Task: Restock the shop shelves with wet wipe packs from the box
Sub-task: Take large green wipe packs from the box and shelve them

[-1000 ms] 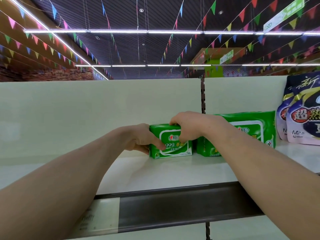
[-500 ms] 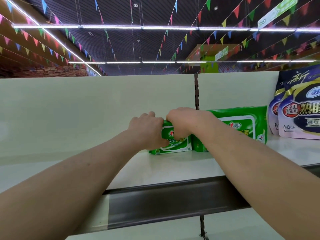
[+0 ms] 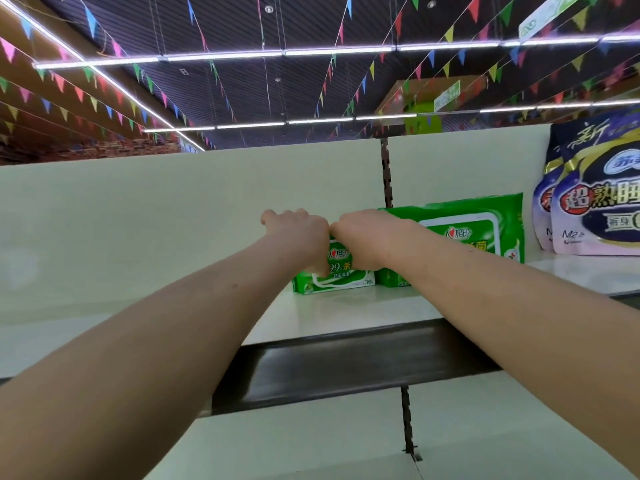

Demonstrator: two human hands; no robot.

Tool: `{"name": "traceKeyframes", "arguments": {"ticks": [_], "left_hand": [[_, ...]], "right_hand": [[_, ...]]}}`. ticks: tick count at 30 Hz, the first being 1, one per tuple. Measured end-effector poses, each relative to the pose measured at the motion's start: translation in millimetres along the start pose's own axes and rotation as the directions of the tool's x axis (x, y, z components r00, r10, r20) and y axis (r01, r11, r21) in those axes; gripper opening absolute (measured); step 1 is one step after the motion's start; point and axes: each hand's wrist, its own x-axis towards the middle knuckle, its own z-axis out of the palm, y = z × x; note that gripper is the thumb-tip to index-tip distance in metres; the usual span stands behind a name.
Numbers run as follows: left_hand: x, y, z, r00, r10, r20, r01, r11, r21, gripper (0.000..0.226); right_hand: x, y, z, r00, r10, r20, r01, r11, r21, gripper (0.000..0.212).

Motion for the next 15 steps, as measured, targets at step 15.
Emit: {"name": "traceKeyframes", "arguments": {"ticks": [15], "left_hand": [[-13.3,-4.1,-11.5,0.99,-0.135,0.033,0.138,0.983,-0.118,0.06]], "right_hand": [[-8.0,12.2,-21.9,0.999,-0.026,-0.023,0.028,0.993,0.117,0.041]]}}
